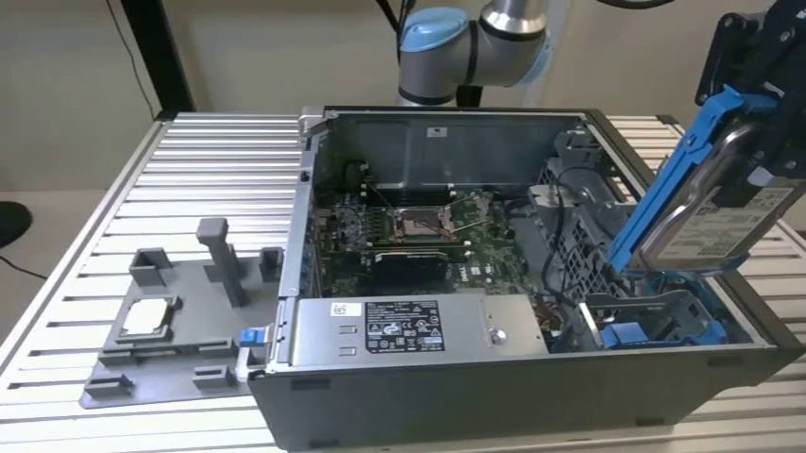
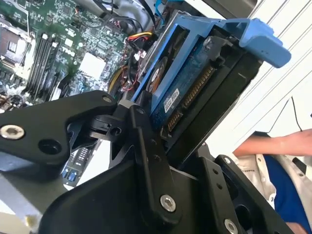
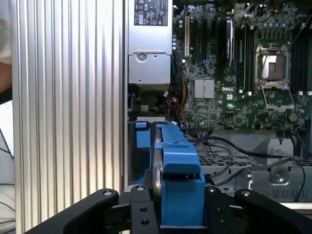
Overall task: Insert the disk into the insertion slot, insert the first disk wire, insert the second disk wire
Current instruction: 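Insert the disk into the insertion slot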
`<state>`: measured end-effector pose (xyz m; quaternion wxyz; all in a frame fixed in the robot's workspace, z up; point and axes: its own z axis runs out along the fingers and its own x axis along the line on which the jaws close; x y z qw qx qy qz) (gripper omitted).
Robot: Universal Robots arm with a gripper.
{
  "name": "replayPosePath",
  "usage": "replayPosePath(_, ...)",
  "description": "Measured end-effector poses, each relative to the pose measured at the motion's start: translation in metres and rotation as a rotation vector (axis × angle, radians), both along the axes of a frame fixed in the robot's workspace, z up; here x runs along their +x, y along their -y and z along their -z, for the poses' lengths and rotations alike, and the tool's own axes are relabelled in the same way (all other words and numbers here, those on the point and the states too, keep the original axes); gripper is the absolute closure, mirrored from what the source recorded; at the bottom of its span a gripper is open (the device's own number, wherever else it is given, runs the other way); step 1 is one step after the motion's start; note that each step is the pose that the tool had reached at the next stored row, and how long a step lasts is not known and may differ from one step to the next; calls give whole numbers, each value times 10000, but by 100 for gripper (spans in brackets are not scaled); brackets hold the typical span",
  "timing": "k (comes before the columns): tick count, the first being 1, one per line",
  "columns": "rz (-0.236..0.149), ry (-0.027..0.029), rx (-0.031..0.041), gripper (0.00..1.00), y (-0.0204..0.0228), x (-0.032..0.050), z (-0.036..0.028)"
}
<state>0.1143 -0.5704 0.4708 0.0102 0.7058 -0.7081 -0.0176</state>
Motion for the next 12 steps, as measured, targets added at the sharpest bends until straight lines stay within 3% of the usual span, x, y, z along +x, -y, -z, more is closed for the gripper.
replayPosePath(3,-15,5,-1,100,8,1,43)
replayPosePath(10,-15,16,6,100,8,1,75)
replayPosePath(12,-15,29,45,100,9,1,109)
